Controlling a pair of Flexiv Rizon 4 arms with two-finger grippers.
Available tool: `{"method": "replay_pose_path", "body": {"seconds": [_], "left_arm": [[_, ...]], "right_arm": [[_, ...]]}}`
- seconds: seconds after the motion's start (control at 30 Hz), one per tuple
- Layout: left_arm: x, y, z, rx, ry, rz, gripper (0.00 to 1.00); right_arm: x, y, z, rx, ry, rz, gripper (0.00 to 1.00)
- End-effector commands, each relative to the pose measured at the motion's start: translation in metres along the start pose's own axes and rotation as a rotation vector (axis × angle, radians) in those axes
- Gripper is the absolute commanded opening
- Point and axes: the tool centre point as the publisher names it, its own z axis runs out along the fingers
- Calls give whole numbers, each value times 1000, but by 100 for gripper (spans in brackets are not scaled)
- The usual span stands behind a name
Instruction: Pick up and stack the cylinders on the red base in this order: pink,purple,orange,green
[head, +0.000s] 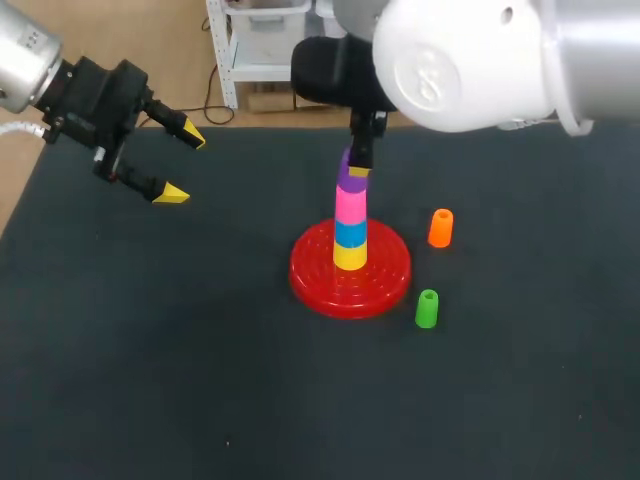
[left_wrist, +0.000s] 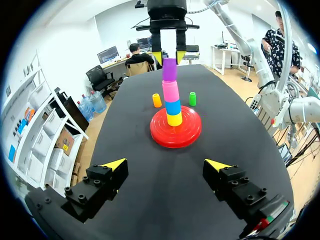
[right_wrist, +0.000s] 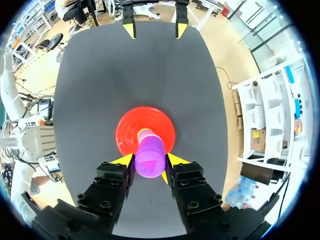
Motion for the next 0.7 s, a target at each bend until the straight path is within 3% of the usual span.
{"method": "replay_pose_path", "body": {"seconds": [0.03, 0.7], "left_arm": [[1, 1, 0, 1, 1, 1, 100], [1, 1, 0, 1, 1, 1, 100]], "right_arm": [[-1, 0, 1, -4, 2, 0, 0], [-3, 0, 15, -34, 21, -8, 0]]}}
